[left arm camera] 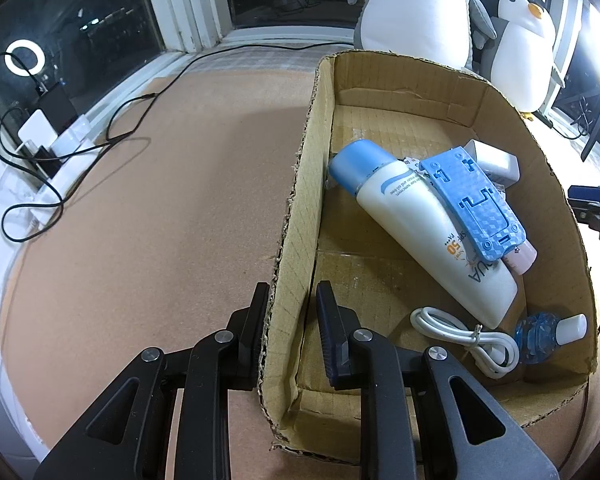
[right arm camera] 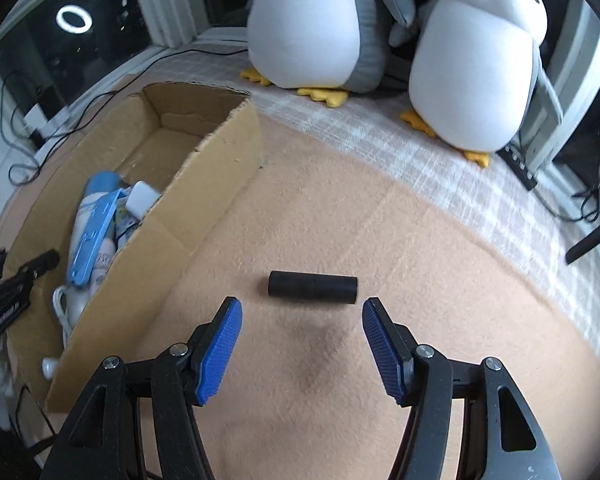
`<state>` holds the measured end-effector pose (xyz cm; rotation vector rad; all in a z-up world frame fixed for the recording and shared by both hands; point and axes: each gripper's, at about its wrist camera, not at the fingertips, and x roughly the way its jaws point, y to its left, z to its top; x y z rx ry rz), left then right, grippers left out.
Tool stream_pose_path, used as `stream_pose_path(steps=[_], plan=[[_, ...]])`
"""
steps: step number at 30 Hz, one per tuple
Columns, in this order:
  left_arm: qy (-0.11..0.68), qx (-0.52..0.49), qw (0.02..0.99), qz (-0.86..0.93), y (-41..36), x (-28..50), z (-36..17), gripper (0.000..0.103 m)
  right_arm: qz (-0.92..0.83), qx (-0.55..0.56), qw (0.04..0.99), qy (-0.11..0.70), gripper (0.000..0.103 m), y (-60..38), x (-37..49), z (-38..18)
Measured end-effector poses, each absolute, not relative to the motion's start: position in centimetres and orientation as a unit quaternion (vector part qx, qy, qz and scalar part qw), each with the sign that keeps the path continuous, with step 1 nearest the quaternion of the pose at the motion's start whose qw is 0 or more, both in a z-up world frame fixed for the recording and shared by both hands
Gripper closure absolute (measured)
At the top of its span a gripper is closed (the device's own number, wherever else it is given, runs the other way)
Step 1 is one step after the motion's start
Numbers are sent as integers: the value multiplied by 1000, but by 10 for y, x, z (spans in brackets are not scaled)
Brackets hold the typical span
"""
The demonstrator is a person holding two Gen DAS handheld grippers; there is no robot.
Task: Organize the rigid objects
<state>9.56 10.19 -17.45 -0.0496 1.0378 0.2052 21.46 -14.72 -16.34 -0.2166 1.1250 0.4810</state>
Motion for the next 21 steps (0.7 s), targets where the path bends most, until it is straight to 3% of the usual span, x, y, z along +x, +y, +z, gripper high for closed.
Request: stream_pose_path(steps=[21], plan=[[495, -24, 863, 98, 101, 97, -174, 83, 177, -84, 820, 538, 37, -148, 232, -179]])
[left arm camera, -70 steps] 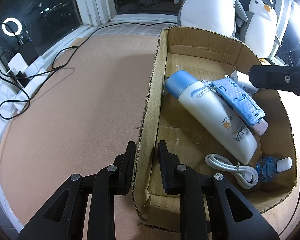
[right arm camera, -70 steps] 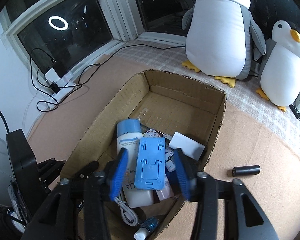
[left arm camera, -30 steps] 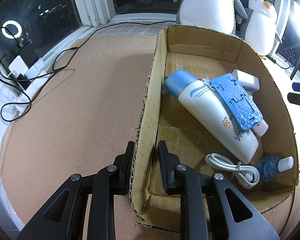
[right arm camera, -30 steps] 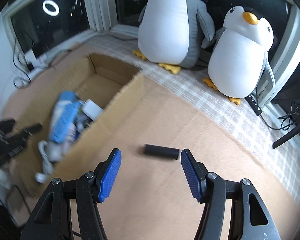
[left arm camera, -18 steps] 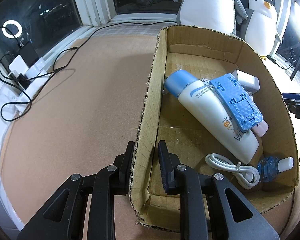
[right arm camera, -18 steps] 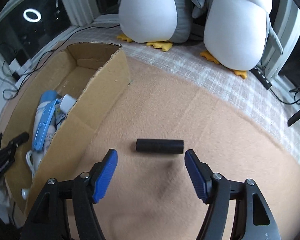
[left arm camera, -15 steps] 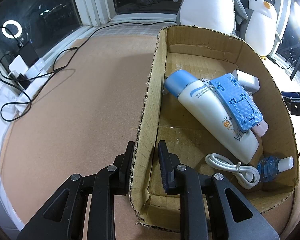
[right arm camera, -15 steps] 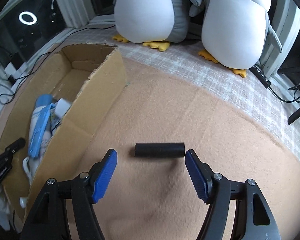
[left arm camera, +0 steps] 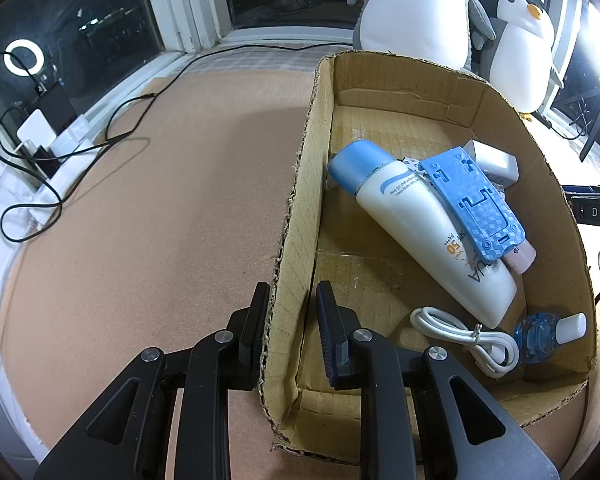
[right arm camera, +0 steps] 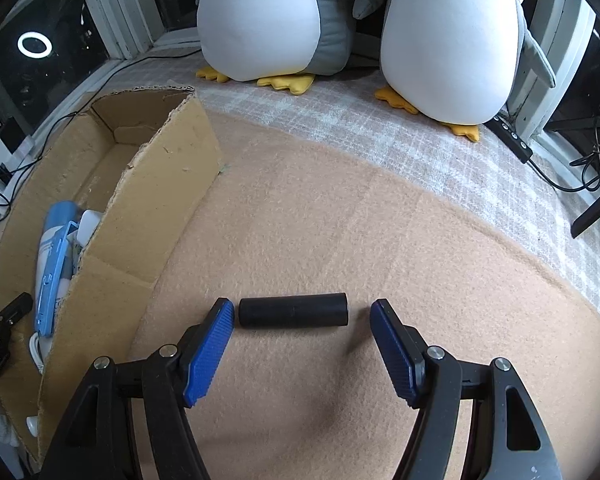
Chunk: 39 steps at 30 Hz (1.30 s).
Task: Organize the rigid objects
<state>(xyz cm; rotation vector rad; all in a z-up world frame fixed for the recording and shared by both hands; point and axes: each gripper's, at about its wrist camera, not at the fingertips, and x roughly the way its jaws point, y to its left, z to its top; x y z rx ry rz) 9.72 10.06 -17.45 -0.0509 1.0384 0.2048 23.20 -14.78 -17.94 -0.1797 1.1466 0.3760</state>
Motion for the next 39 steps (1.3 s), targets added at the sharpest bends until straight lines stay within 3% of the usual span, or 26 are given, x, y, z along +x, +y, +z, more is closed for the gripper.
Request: stream_pose_path(steps=[4, 13, 27, 39], plan=[[495, -24, 863, 98, 100, 97, -174, 83, 177, -96, 820, 536, 55, -143, 232, -179], [495, -24, 863, 98, 100, 98, -174, 83, 183, -89, 822, 531, 55, -142, 227, -172], [496, -29, 863, 97, 99, 97, -175, 83, 273, -85, 842, 457, 55, -91, 181, -93], [499, -35, 861, 93, 99, 95, -174, 83, 312, -118, 822, 461, 55, -47, 148, -101]])
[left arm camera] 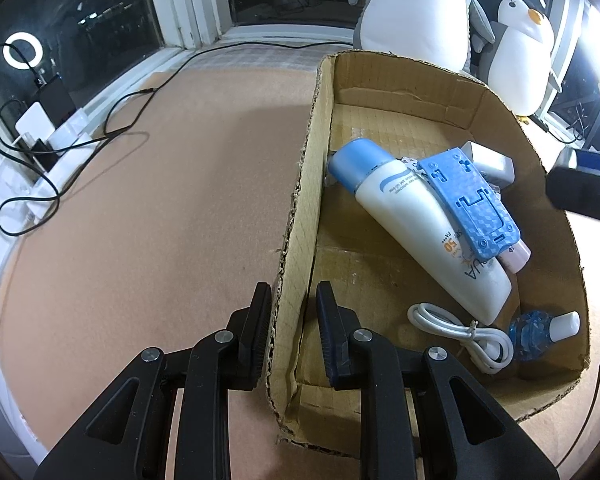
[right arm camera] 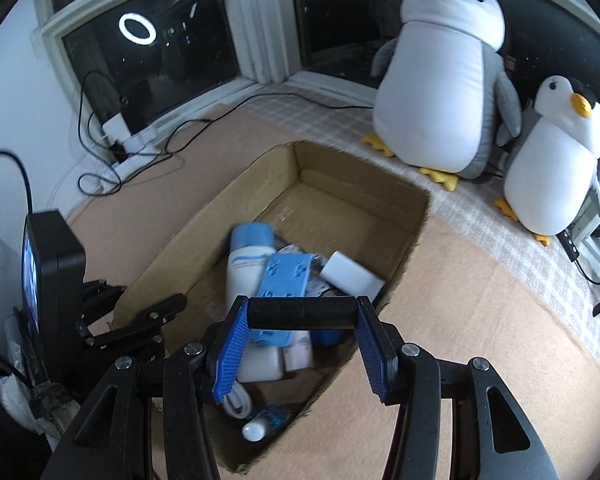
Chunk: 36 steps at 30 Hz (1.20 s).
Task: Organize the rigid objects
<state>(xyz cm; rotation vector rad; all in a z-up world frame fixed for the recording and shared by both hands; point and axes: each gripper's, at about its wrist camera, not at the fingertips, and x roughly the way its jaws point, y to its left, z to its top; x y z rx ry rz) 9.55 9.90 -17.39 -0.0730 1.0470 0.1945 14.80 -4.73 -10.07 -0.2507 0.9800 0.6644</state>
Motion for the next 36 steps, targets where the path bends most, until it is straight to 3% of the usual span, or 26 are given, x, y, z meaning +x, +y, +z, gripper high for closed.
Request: stream_pose_path(steps=[23, 32, 36], plan=[[487, -24, 868, 92, 94, 81, -153, 83, 289, -98, 839, 450, 44, -67, 115, -77], [450, -13, 889, 81, 81, 61, -111, 80, 261, -75, 860, 432, 42, -96, 90, -50], [428, -10, 901, 69, 72, 48, -84, 80, 241, -61, 877, 411, 35, -115, 74, -30]])
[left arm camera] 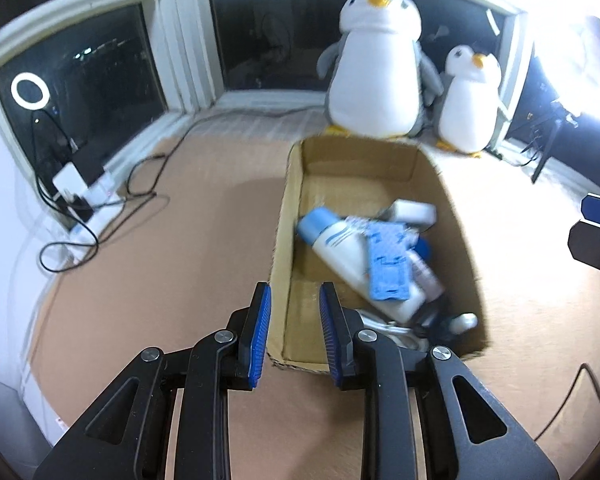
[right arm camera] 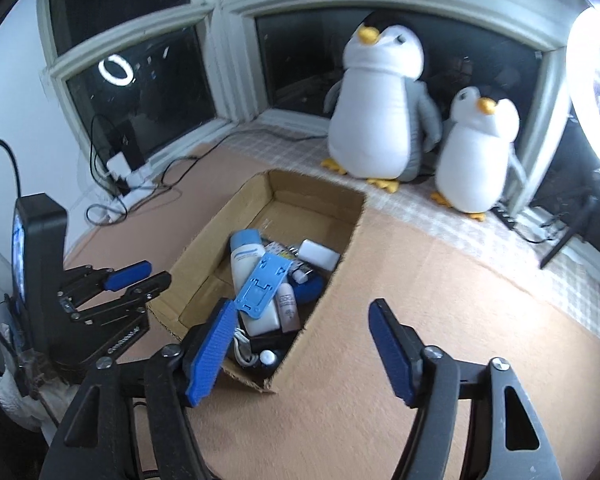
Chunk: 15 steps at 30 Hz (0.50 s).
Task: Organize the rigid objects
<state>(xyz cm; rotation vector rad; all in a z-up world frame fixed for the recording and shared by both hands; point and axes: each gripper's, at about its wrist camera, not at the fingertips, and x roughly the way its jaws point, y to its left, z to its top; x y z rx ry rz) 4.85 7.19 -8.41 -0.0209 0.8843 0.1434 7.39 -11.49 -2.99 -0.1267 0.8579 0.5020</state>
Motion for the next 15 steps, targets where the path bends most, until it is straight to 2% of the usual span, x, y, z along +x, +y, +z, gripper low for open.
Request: stream_pose_path(steps=[4, 8, 10, 15], plan=[[405, -7, 913, 57, 60, 33, -59, 63, 218, -57, 892, 393, 31, -130, 57, -15], [387, -3, 921, 47, 50, 19, -40, 58, 194, -59, 905, 375, 23, -140, 39, -3], [381, -4, 924, 43, 47, 13, -33, 50, 182, -57, 911, 367, 20, -145, 30, 2], [366, 4, 930, 45, 39, -1, -20, 38, 146, -65, 924, 347, 14, -152, 10, 9]])
